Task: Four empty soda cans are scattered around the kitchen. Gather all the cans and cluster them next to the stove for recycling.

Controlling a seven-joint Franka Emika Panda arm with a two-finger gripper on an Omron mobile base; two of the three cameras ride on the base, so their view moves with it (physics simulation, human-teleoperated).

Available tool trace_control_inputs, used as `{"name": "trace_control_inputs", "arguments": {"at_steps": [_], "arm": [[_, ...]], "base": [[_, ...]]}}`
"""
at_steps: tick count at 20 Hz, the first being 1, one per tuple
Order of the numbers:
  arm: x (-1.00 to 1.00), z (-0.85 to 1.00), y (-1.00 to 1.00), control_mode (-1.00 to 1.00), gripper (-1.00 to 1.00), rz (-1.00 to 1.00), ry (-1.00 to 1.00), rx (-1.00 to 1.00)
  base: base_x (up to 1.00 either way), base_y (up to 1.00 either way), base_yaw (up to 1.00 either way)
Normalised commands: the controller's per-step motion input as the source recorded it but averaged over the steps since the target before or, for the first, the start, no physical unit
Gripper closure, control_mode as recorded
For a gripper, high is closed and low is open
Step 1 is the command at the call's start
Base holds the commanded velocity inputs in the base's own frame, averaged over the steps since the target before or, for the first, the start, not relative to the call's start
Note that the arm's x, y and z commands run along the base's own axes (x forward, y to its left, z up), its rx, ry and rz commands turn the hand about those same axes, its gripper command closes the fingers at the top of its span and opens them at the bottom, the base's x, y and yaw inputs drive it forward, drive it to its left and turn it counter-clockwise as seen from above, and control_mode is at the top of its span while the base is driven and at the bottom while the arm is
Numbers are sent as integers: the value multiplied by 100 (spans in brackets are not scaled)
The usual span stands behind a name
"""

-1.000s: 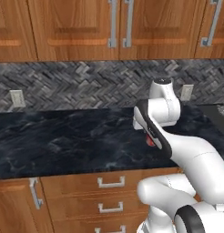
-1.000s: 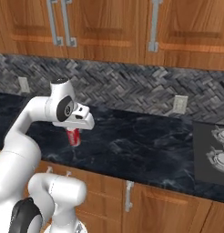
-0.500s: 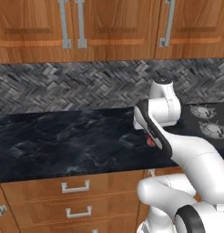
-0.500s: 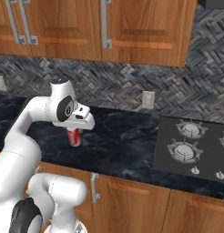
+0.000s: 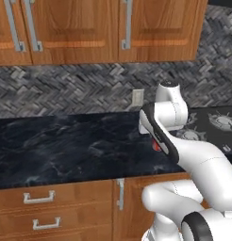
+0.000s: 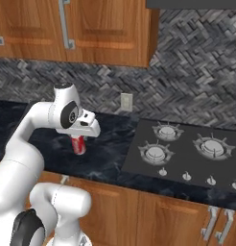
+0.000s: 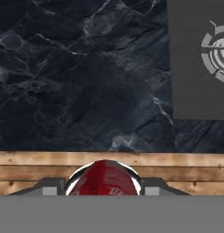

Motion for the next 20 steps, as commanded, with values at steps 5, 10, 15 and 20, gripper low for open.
{"name": "trace_control_inputs", "arguments": {"at_steps": [5,10,15,20], "arm": [[0,0,0,100,100,0,0,0],[0,0,0,100,100,0,0,0],[0,0,0,100,100,0,0,0],[0,0,0,100,100,0,0,0]], "base": [[1,-73,0],[1,-73,0],[2,-70,0],[3,-70,0]]}}
